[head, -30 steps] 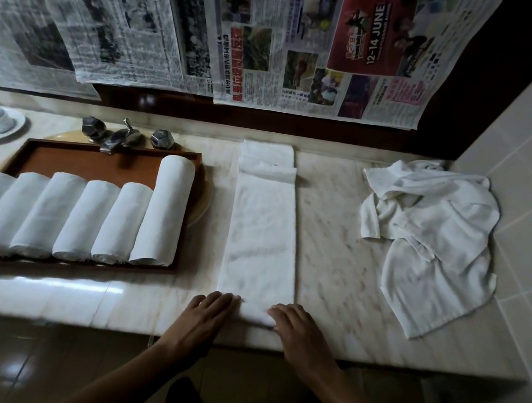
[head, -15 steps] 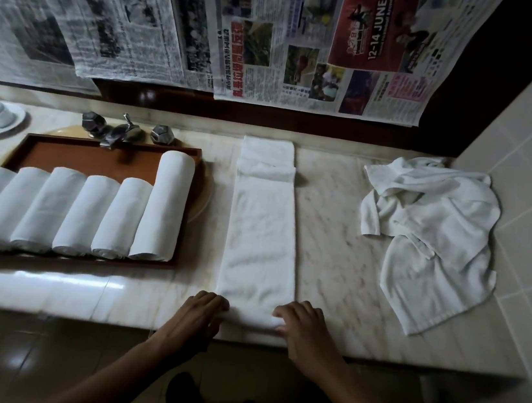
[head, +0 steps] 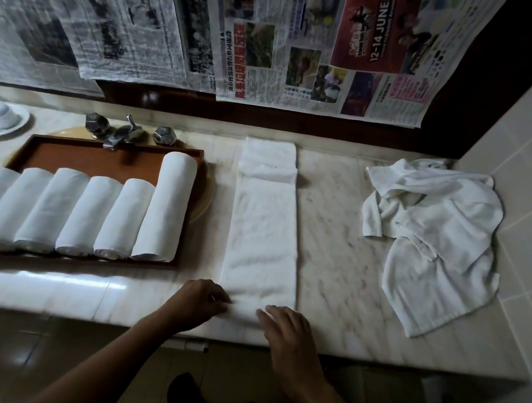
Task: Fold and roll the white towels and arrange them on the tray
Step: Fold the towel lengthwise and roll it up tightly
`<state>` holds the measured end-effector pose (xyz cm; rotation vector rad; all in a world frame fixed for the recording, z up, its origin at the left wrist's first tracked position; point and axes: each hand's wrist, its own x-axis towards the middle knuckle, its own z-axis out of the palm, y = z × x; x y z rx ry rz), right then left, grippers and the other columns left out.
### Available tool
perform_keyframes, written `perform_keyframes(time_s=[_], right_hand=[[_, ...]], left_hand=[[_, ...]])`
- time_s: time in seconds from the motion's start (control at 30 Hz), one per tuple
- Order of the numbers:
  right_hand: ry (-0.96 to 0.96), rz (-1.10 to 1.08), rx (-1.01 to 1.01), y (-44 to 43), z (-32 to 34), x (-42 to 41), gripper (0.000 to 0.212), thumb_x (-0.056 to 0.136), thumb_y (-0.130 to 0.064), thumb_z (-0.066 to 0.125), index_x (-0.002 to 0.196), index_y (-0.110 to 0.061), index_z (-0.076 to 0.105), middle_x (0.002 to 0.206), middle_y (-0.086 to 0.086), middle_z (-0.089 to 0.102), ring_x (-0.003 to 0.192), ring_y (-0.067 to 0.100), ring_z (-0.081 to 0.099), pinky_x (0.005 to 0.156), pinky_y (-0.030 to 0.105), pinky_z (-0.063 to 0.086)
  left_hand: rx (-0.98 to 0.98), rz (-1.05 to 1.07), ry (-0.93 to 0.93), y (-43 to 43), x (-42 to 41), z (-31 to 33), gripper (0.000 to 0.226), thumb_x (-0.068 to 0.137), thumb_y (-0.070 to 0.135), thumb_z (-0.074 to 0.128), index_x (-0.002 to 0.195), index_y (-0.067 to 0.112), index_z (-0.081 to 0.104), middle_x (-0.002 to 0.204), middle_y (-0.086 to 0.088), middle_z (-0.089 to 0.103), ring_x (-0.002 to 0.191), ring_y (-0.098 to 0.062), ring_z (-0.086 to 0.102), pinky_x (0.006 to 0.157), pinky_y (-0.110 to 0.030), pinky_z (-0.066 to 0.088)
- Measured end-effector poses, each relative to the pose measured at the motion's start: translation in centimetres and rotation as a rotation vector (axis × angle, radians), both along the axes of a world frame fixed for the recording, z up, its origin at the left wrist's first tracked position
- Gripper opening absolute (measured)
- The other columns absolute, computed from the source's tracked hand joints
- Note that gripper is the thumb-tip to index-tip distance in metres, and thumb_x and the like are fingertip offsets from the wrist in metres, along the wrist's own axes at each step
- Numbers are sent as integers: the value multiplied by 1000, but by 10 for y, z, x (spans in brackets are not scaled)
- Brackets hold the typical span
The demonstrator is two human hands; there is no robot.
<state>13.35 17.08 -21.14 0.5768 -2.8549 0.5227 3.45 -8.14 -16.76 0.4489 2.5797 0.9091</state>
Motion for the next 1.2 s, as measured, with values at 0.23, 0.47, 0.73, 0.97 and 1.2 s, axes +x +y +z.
perform_keyframes(time_s=[0.23, 0.47, 0.73, 0.97, 1.2], right_hand=[[-178, -3, -18, 3, 24, -22, 47, 82, -11, 45, 124, -25, 63, 116, -7, 63, 104, 19, 58, 86, 32, 49], [-332, -28, -80, 11, 28, -27, 45, 85, 0, 58, 123, -23, 65, 120, -7, 66, 112, 20, 58, 88, 28, 40], [-547, -115, -249, 16, 37, -43, 26, 97, -14, 65, 119, -23, 72, 121, -8, 68, 115, 10, 61, 96, 20, 47], [-502, -135, -244, 17, 36, -43, 24, 95, -15, 67, 115, -24, 75, 111, -11, 60, 108, 11, 59, 90, 13, 42], [-68, -28, -13, -8, 43, -12, 68, 72, -6, 46, 134, -31, 58, 118, 0, 60, 105, 22, 55, 86, 35, 51]], left_hand=[[-110, -111, 350, 18, 31, -9, 36, 83, 34, 75, 118, 27, 67, 115, 8, 59, 101, -13, 53, 83, -32, 49], [-178, -234, 416, 23, 43, -25, 39, 73, 24, 80, 108, 34, 65, 97, 15, 61, 88, -13, 56, 72, -28, 49], [-192, -294, 373, 25, 27, -13, 28, 90, 34, 50, 114, 30, 65, 108, 9, 65, 101, -18, 59, 86, -35, 45], [-176, -300, 294, 28, 19, -9, 23, 99, 35, 57, 120, 24, 59, 115, 5, 64, 110, -19, 55, 92, -32, 40], [-236, -270, 129, 37, -4, 13, 17, 99, 28, 61, 112, 22, 69, 106, 1, 71, 101, -20, 59, 84, -35, 43]])
